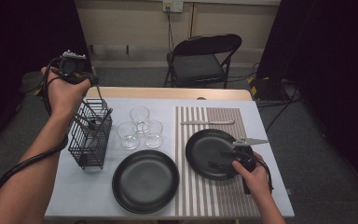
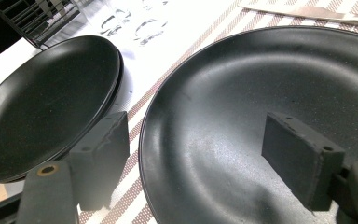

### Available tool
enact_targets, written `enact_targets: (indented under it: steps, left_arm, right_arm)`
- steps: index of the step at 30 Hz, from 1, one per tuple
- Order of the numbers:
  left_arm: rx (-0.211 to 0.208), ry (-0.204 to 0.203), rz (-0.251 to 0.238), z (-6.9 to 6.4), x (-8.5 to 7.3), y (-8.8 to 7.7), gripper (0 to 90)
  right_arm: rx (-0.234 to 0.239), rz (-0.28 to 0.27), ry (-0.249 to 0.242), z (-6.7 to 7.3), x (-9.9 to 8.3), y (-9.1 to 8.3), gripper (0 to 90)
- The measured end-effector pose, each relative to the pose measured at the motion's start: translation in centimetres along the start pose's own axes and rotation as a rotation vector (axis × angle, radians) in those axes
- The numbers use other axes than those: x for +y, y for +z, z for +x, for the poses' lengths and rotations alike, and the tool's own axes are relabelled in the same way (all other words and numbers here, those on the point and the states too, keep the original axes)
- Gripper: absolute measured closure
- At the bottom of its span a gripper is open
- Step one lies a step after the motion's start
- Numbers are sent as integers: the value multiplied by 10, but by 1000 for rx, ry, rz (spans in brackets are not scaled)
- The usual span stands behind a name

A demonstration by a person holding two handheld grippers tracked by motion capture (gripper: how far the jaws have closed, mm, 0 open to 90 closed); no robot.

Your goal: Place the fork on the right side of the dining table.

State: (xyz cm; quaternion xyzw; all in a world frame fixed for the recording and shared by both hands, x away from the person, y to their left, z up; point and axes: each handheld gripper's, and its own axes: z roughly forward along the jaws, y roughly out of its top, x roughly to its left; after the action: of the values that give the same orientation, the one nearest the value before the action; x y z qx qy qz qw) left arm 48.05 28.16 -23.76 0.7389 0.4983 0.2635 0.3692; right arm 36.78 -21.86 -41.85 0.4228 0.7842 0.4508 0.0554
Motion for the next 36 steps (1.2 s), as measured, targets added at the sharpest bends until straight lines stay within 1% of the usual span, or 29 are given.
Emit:
enact_targets:
  steps: [3, 7, 11, 14, 22, 25, 31, 36]
  left_arm:
    - [-10, 16, -1, -4, 6, -4, 872]
    - [-30, 23, -6, -10, 13, -8, 872]
    - [-60, 33, -6, -16, 18, -11, 872]
    - [-72, 42, -5, -22, 22, -13, 872]
    - [-130, 58, -17, -39, 30, -16, 872]
    - [-146, 61, -15, -44, 32, -15, 872]
    - [-187, 49, -13, -54, 32, -12, 872]
    - [-204, 62, -8, -64, 34, -12, 872]
  right_arm:
    - [1, -4, -1, 0, 0, 0, 222]
    - [2, 4, 0, 0, 0, 1, 222]
    - [2, -3, -2, 1, 0, 0, 222]
    - [2, -3, -2, 1, 0, 0, 222]
    - [7, -1, -1, 4, 1, 2, 222]
    - [7, -1, -3, 4, 1, 2, 222]
    - [8, -4, -7, 5, 1, 2, 222]
    - [5, -6, -12, 5, 2, 1, 222]
